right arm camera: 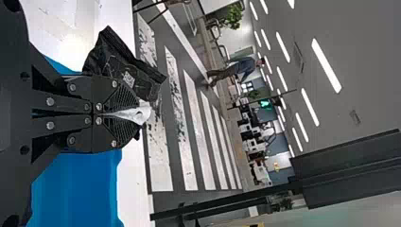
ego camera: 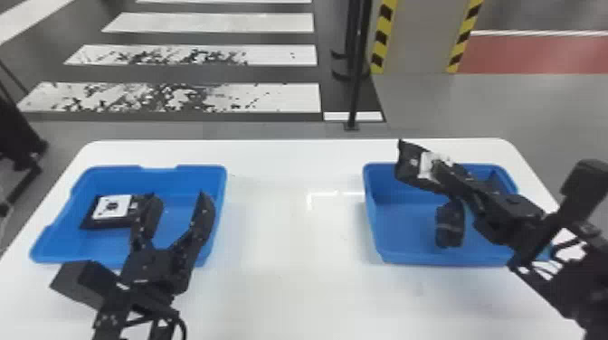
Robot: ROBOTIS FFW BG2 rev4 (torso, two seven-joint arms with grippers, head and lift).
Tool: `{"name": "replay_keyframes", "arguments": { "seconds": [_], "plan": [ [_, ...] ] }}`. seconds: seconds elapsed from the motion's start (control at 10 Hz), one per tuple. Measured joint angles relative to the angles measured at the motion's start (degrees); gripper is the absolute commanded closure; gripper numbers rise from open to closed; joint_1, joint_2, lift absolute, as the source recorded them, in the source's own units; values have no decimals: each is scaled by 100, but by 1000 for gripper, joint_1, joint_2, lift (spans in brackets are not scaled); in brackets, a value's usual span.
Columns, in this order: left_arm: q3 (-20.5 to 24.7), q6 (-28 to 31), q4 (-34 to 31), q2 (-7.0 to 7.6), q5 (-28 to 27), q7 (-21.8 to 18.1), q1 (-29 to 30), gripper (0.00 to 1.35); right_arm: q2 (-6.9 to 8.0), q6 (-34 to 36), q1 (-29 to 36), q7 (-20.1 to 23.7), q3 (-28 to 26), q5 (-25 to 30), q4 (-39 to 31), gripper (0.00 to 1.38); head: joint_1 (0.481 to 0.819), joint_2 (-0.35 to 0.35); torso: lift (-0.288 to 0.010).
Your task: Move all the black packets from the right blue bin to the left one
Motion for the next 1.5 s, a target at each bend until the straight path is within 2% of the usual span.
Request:
{"name": "replay_keyframes", "arguments": {
  "seconds": [0.4,0.6,0.8,1.1,1.3,1.5],
  "plan": [
    [-37,-59,32,2,2,9,-16,337,5,-262,153,-81,-33,-117,-289,1177,695,-3,-168],
    [-233,-168,32,44,143,9,-42,337,-8,-113,82,195,81,-393,-453,1177,695,11,-168],
    [-714,-458,-110,163,635,0,-120,337,-56,-14,-158,420,463,-697,-321,1177,695,31,-168],
    [-1664,-618,-754,460,1548,-47,-224,337,-127,2,-527,578,1145,-1054,190,1177,695,27,-168],
    [-2120,-543,-850,594,1783,-61,-374,337,-145,2,-708,588,1626,-1265,383,1177,695,30,-168],
    [-2237,-423,-853,624,1824,-62,-429,332,-166,2,-782,600,1952,-1442,449,1177,695,49,-168]
  ]
}}
